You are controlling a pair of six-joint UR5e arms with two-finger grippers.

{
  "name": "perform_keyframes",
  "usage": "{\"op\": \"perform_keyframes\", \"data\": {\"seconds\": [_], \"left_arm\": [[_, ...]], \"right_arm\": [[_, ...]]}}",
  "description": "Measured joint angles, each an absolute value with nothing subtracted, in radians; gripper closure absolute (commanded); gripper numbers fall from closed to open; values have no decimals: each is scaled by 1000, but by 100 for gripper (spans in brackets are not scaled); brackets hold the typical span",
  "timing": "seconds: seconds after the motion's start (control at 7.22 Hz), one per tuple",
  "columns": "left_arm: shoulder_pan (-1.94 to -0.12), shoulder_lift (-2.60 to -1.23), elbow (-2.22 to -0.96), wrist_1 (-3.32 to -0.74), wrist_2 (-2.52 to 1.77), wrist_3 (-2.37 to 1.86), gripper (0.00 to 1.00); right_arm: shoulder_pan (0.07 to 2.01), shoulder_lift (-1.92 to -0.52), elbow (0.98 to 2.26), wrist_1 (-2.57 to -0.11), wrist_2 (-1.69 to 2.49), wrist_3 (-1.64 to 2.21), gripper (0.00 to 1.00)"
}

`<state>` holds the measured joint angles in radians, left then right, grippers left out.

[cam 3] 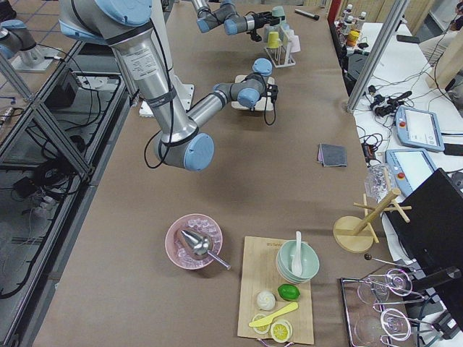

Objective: Pick up and place green cup on tray

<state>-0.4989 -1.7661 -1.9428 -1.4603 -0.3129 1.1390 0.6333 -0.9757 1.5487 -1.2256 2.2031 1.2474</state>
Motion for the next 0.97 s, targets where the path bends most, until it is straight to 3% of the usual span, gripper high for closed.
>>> {"op": "perform_keyframes", "data": {"seconds": [0.28, 0.42, 0.55, 0.97], "left_arm": [[-505, -1761, -1956, -1724, -320, 1141, 93], [-501, -1758, -1946, -1905, -352, 1142, 100], [-499, -1756, -1933, -2077, -423, 1137, 100], [-493, -1757, -1898, -2426, -716, 934, 100]], "right_arm": [[612, -959, 1527, -1195, 2187, 1285, 100], [609, -957, 1521, -1191, 2185, 1288, 24], [608, -957, 1517, -1189, 2183, 1289, 0], [618, -970, 1514, -1189, 2162, 1280, 0]]}}
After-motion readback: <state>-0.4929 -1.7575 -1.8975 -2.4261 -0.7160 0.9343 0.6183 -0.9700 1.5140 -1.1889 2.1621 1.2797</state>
